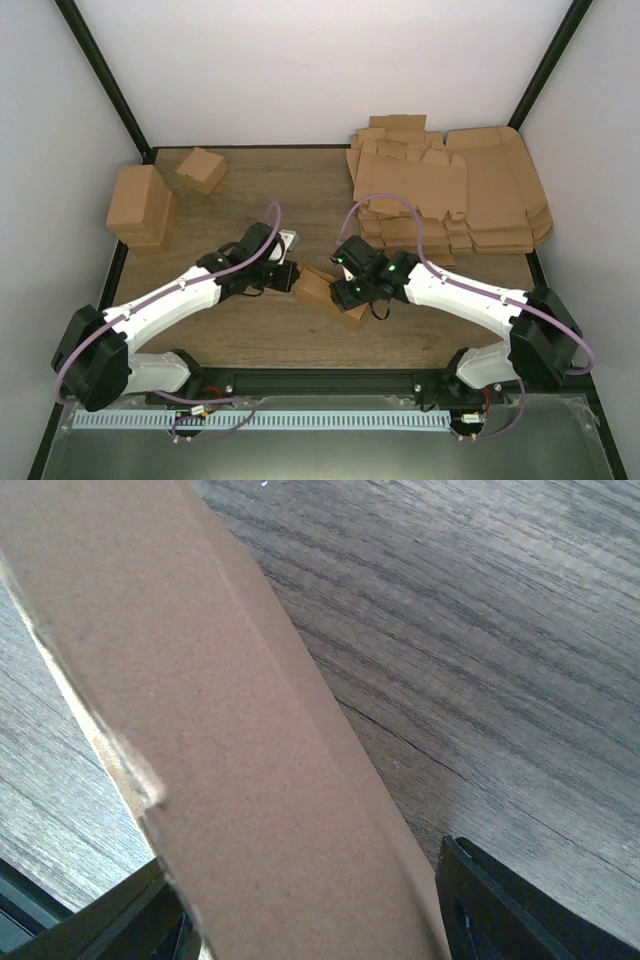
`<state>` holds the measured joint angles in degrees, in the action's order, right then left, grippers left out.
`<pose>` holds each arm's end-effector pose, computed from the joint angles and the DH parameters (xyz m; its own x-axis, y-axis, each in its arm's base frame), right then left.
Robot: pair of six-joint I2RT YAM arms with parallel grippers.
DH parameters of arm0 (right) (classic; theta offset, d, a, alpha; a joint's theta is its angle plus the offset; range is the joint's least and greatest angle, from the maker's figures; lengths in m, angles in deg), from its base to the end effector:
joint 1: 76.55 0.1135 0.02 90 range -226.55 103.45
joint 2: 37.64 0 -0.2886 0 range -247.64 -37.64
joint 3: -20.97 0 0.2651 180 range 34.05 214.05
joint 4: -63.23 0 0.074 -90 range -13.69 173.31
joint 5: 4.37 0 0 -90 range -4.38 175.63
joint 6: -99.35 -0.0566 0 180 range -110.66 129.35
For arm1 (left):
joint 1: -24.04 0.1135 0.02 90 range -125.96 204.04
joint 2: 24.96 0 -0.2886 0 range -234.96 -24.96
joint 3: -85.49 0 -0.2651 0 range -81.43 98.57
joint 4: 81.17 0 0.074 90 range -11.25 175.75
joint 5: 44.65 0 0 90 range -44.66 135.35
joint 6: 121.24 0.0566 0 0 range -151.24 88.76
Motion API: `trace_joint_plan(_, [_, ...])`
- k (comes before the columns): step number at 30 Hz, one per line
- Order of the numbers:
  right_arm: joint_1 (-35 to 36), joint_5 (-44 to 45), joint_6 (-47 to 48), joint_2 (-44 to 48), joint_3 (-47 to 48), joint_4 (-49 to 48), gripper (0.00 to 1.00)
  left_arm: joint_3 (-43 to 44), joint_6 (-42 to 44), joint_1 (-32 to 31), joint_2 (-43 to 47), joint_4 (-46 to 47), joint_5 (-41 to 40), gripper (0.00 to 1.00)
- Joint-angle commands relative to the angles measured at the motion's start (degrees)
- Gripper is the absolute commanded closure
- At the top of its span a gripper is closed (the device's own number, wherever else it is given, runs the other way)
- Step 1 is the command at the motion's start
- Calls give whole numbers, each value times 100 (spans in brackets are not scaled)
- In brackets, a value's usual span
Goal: Fold the paper box
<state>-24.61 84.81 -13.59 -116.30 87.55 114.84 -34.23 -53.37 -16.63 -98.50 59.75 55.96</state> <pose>0.1722 0.2212 0.2239 -0.8173 -0.4117 -0.4032 -0.5132 0.8382 0.1846 0.2021 -0.1874 0.2268 -0.8297 0.2247 -0.5111 0.4462 0.8170 -0.3652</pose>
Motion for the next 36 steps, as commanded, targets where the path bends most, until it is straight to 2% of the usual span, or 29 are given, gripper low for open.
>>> trace_joint_plan(1, [35, 93, 17, -195, 3, 120, 36, -409, -74, -45, 79, -213, -38, 96])
trace_joint_plan(13, [35, 177, -33, -118, 66, 143, 35, -612, -130, -40, 128, -94, 15, 96])
trace_joint_plan(17, [35, 206, -106, 116, 187, 306, 30, -496, -222, -38, 176, -48, 72, 96])
trace_joint_plan(21, [35, 170, -282, 451, 203, 569, 27, -486, -359, -53, 357, 117, 55, 75])
trace_joint_plan(25, [35, -21, -609, 907, 85, 633, 27, -631, -502, -53, 700, 434, 67, 59])
trace_joint_plan(28, [35, -224, -859, 1153, -31, 635, 27, -720, -537, -55, 886, 599, 57, 50])
trace_joint_plan(34, [31, -306, -1182, 1394, -194, 989, 28, -923, -456, -54, 1068, 862, -105, 41])
trace_joint_plan(36, [32, -290, -1282, 1445, -212, 1159, 30, -1025, -444, -45, 1196, 1003, -220, 35])
